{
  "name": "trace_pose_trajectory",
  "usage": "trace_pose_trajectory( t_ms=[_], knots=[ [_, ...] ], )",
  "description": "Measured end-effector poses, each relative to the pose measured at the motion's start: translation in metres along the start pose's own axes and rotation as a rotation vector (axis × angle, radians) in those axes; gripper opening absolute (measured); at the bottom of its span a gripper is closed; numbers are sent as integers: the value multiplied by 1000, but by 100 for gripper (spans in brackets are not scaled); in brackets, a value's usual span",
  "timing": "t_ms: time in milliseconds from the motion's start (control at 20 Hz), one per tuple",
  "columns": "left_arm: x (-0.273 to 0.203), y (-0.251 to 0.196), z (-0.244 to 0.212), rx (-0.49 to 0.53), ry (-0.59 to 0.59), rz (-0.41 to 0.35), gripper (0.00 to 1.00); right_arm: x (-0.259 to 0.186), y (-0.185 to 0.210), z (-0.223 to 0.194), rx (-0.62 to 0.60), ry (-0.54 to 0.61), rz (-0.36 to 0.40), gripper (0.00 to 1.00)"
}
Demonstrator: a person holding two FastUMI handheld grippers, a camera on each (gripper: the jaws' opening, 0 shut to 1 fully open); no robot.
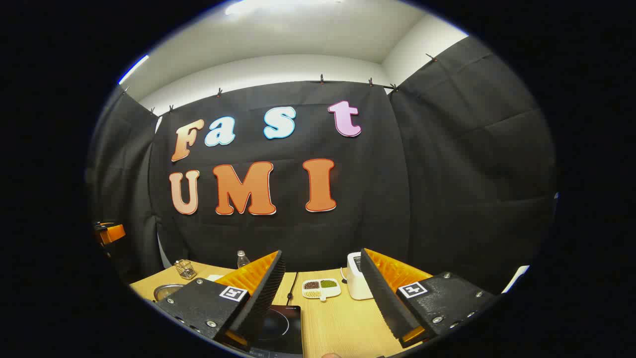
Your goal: First push the handle of the pot to place it horizontally, then grasp the pot with both hands and set it on the induction cooktop.
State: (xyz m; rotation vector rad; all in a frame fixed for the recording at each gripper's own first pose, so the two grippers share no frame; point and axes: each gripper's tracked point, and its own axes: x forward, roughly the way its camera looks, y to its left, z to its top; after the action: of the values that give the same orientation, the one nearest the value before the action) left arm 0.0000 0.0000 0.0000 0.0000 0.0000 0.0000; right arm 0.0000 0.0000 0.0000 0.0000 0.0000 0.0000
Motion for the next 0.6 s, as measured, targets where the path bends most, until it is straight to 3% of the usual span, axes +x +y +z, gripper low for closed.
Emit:
trace_pose_trajectory(
  t_ms=[600],
  knots=[
    [-4,3,4,8,-9,9,89,0,-1,0,5,-2,0,95]
  ],
)
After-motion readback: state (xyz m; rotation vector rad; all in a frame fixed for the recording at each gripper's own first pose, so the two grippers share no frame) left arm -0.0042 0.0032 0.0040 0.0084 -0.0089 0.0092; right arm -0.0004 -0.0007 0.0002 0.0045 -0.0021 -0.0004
